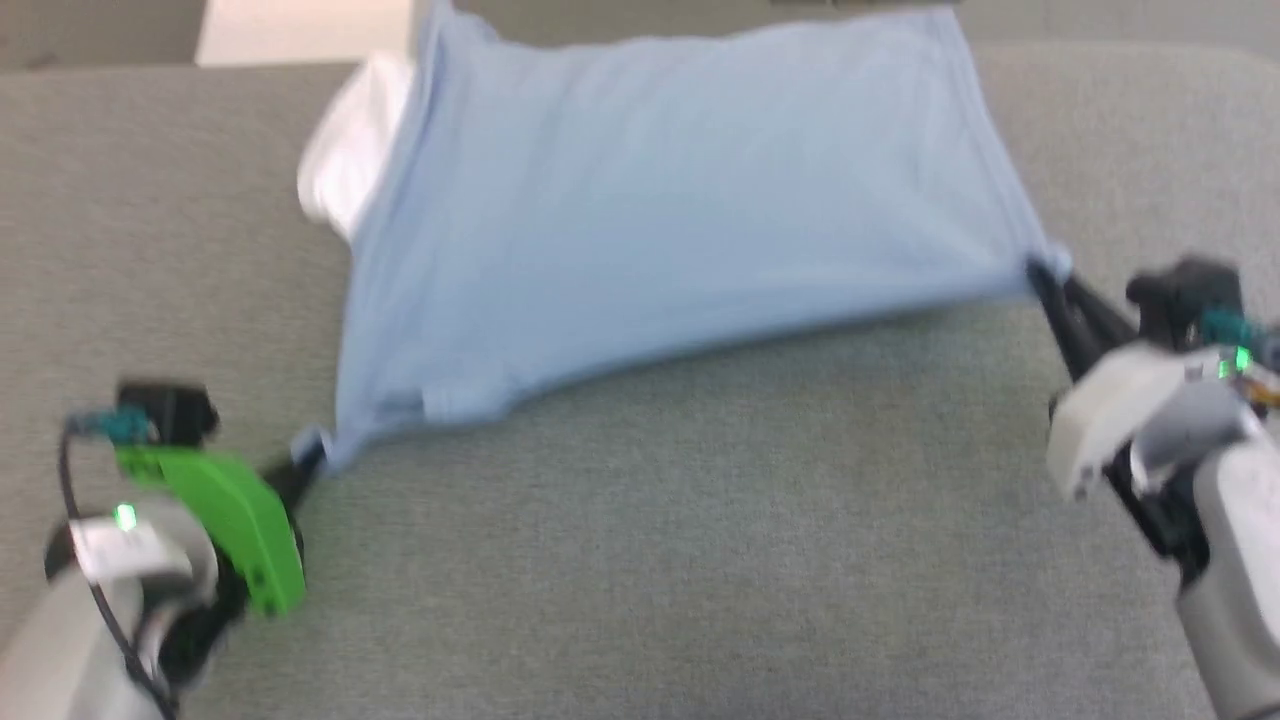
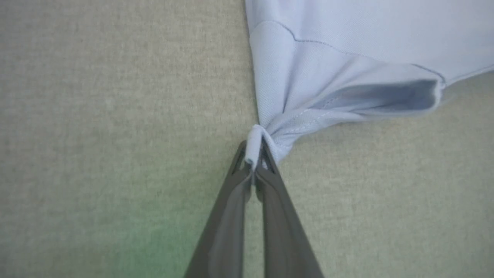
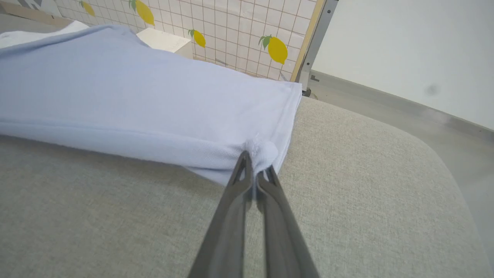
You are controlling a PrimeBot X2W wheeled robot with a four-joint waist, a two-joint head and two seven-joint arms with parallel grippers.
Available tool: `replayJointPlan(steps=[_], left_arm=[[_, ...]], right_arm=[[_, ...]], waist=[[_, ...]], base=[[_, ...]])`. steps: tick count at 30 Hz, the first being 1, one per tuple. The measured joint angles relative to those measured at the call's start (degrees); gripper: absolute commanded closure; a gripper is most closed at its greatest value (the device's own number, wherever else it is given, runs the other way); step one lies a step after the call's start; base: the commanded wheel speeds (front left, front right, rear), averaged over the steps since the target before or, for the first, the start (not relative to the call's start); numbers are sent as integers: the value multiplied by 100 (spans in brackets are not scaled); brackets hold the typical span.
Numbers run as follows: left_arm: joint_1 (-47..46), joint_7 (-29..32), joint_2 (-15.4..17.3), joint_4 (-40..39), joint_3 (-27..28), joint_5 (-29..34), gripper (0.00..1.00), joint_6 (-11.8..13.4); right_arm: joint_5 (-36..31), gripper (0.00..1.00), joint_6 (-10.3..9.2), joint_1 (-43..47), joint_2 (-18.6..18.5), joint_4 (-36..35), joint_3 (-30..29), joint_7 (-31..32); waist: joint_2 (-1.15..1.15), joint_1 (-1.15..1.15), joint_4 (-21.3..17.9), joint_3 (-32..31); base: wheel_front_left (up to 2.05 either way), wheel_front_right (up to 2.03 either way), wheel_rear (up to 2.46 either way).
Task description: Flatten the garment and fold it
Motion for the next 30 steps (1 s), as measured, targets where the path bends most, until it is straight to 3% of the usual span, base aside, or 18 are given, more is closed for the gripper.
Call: replayJointPlan(steps=[9,19,23,29,30], left_arm=[[1754,442,91,-1323,-33,-276,100,730],[2738,107,-35,-1741,-297,-30,100,1085],[2726,-646,-242,-1740,-367,454,100,1139],[2278,-1983,-603,-1522,-515,1279,100,1173],[1858,-2484,-664,-1359,-563,1619,100,1124]], right_arm=[[-11,100,0,1619,16,-665,-380,670],[-111,100,0,3137,293,-1349,-827,1183],[-188,100,0,3323,431,-1388,-868,666],[-543,100,-1,3309,443,-1213,-661,-745],[-616,100,-1,3232,453,-1032,-636,-1155]], waist=[[0,0,228,-547],[0,0,333,-765],[0,0,307,-758],[0,0,235,-759],[0,0,194,-741]], base=[[0,0,0],[0,0,0],[0,0,0],[0,0,0],[0,0,0]])
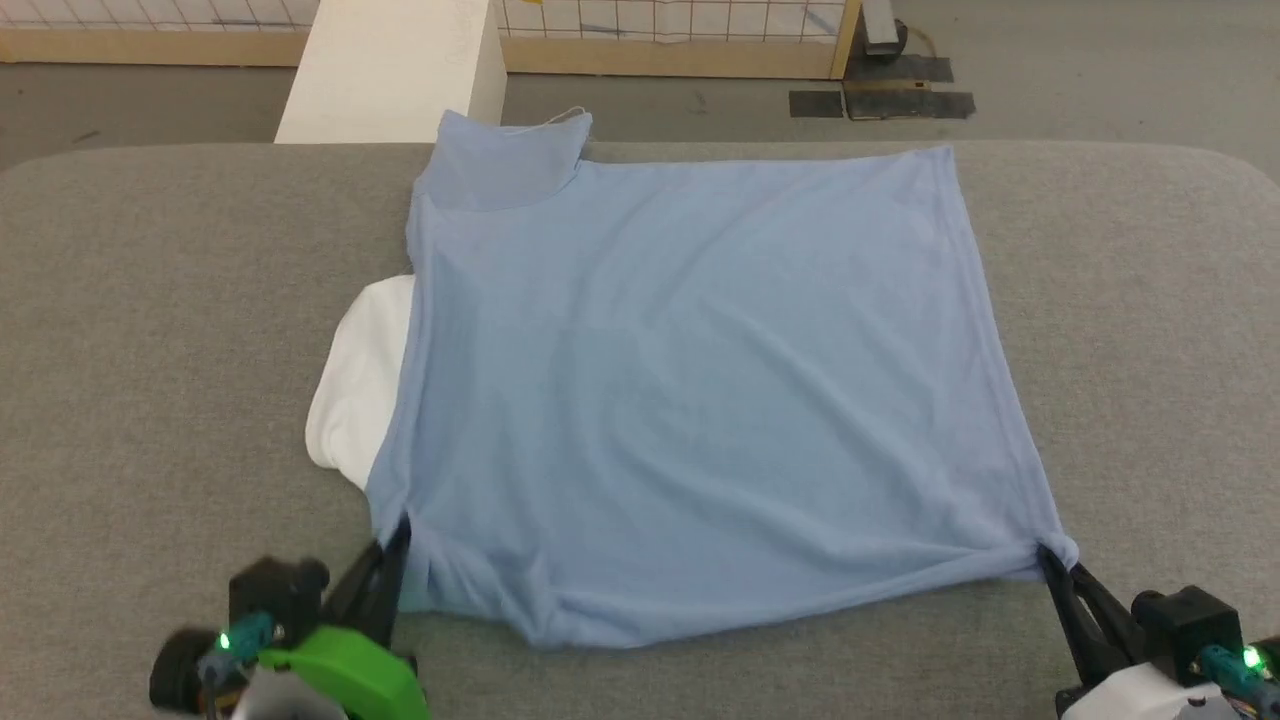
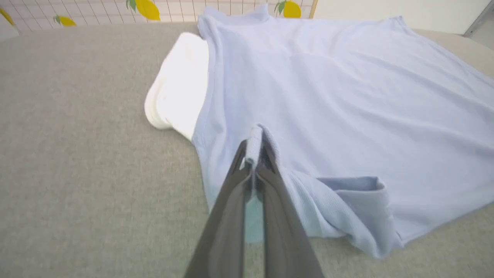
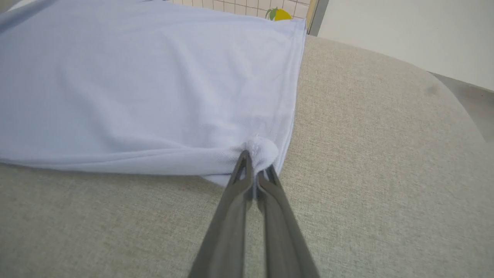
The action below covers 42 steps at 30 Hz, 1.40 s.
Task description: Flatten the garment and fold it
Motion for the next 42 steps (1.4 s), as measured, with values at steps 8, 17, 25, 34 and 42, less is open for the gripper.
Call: replayJointPlan(steps=[8,17,25,34,42], left_arm=[[-1278,-449,-2,382,68,326,100,-189],[-2591,-74,219,800,215,323,100,-503],[-3121,928,390,1588,250,-41,100,-709],[-3167,2234,470,1836,245,-731,100,-849],[-3034,1912,314,1670,431,-845,0,-505]], right_arm=[[-44,100,0,-769,-37,157,51,-145],[63,100,0,-1767,-191,305,146,294],[653,100,0,-2587,-307,592,401,1352],[1526,100,0,-3321,-513,787,579,3549],[1622,0,0,-3324,-392,535,197,4180]], waist=[[0,0,-79,227],[0,0,-178,729],[0,1,-292,1231],[0,1,-334,1561],[0,1,-240,1394]], base=[[0,0,0],[0,0,0],[0,0,0],[0,0,0],[0,0,0]])
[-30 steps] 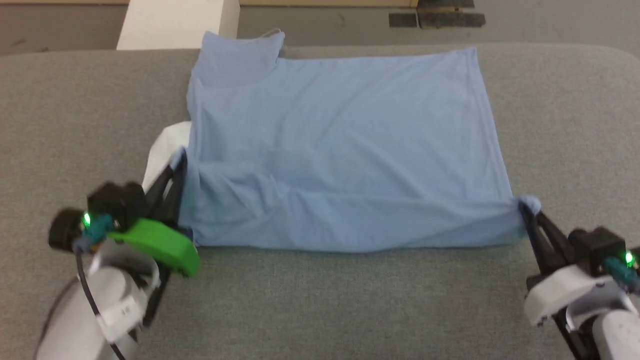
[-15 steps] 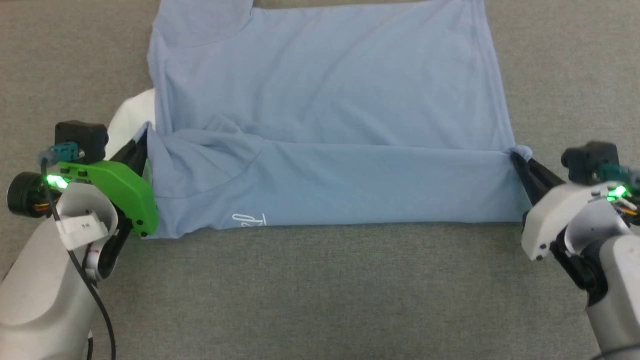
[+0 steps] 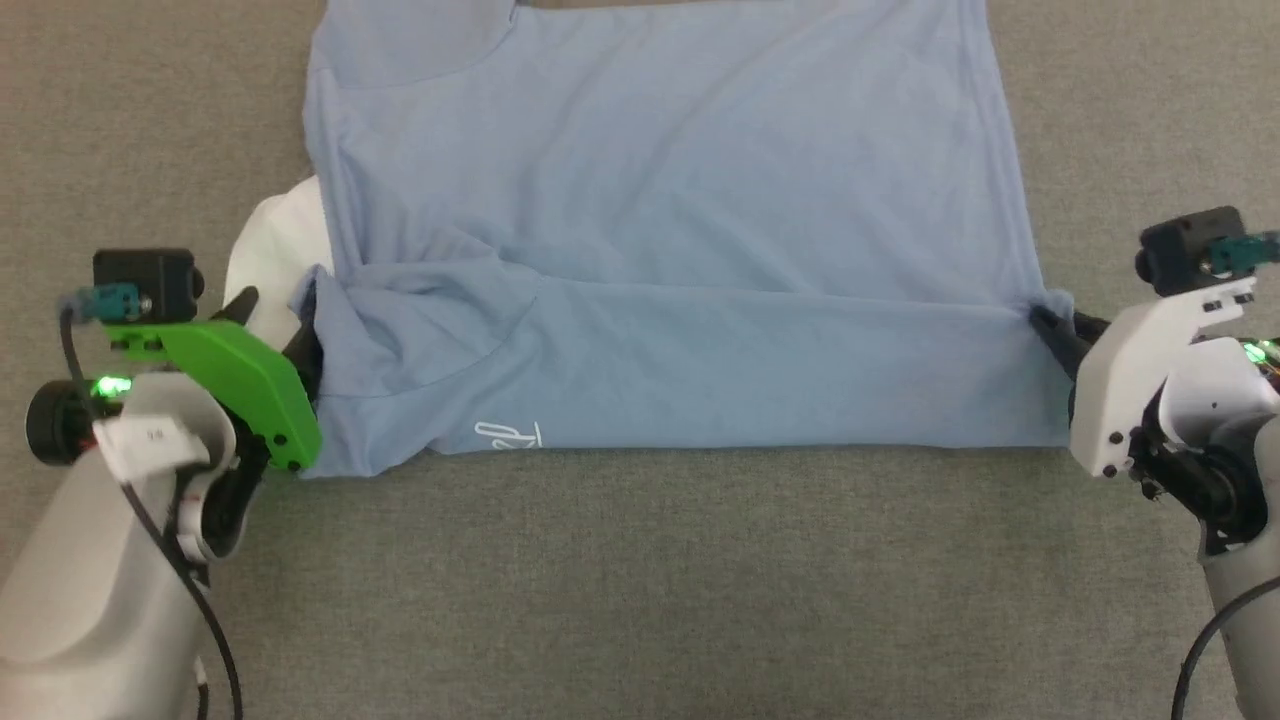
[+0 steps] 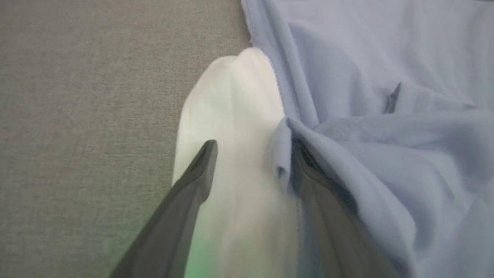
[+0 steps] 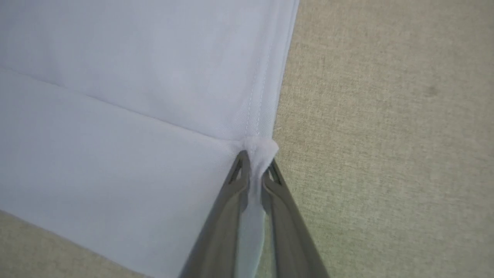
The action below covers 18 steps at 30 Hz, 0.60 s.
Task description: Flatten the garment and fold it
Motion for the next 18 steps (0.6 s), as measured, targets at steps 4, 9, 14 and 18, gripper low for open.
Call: replayJointPlan(steps=[4,9,14,18], left_arm=[[314,-1162,-191,-218,188,301,0,346],[931,-2237,-475,-530,367,478,0,746],[1586,-2564,-754,-824,412,476,0,1059],[2134,-2361,-893,-947,335,382,0,1268]], right_arm=[[-8,0,-1,315,151,-157,-204,-751],[-119,0,-2,967,438,-416,-343,-2023],[-396,0,-2,1549,823,-630,-498,-3147],[-604,0,-2,2029,1311,-787,-665,-4034]], waist=[[0,0,38,-199],[0,0,85,-523],[0,0,85,-827],[0,0,1,-1064]], base=[[0,0,0],[0,0,0],[0,0,0],[0,0,0]])
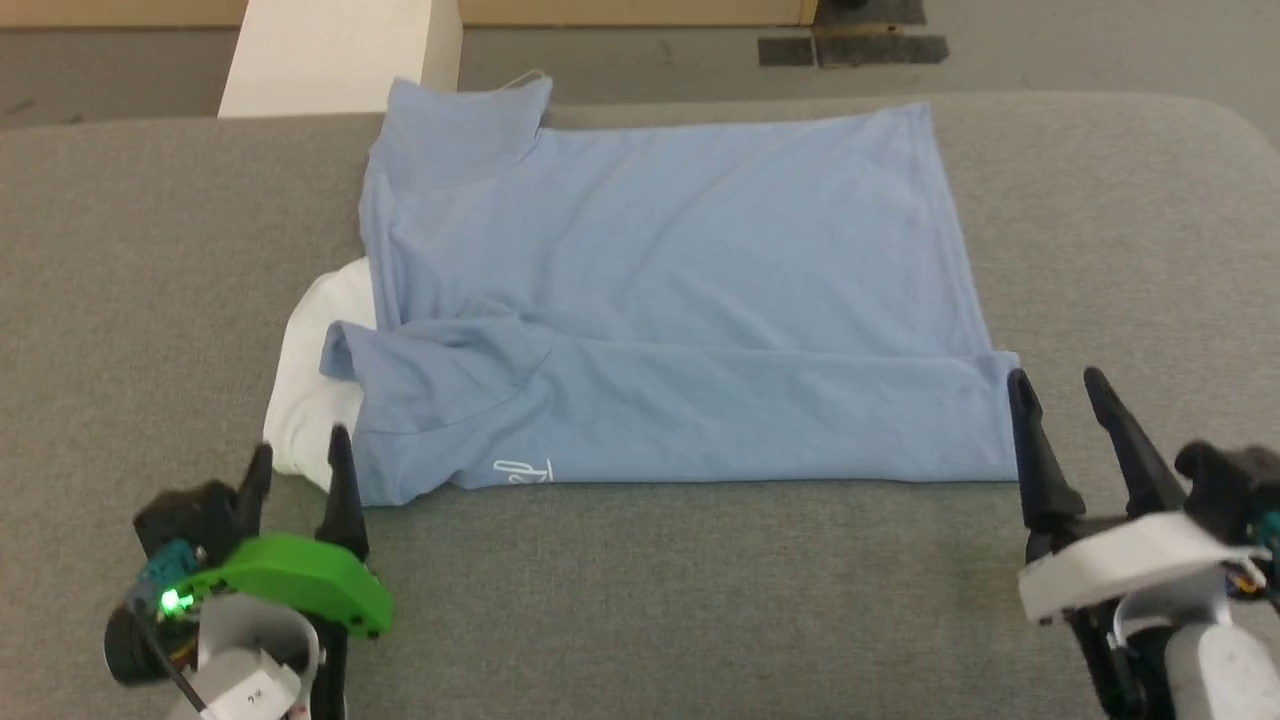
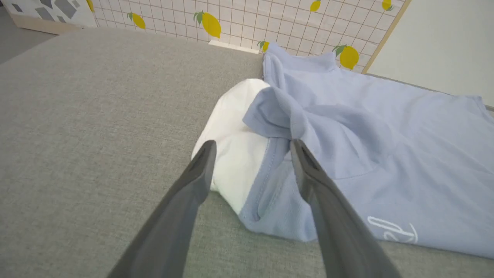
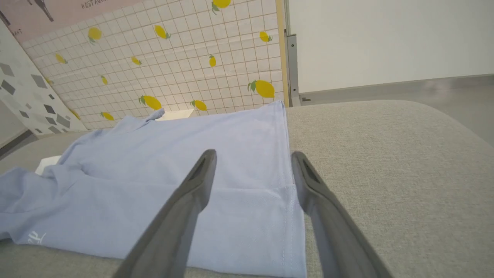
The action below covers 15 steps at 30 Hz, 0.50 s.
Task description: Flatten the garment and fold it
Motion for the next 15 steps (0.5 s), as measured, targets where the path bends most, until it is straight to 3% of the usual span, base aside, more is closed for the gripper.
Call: replayJointPlan(steps=[4,9,15], left_arm=[[190,471,-4,109,-47,-109,0,142],[171,964,18,347,9,-208,0,420],[-147,1818,23,676,26,-525,0,559]], right_arm=[[-48,0,0,307,227,-78,-37,-321],[-48,0,0,378,278,-114,14,-320],[-53,0,0,377,296,-213,97,-116]], waist=[[0,0,-166,-126],[0,0,-286,-171],[0,0,-342,-64]], base=[[0,0,0],[0,0,0],[0,0,0]])
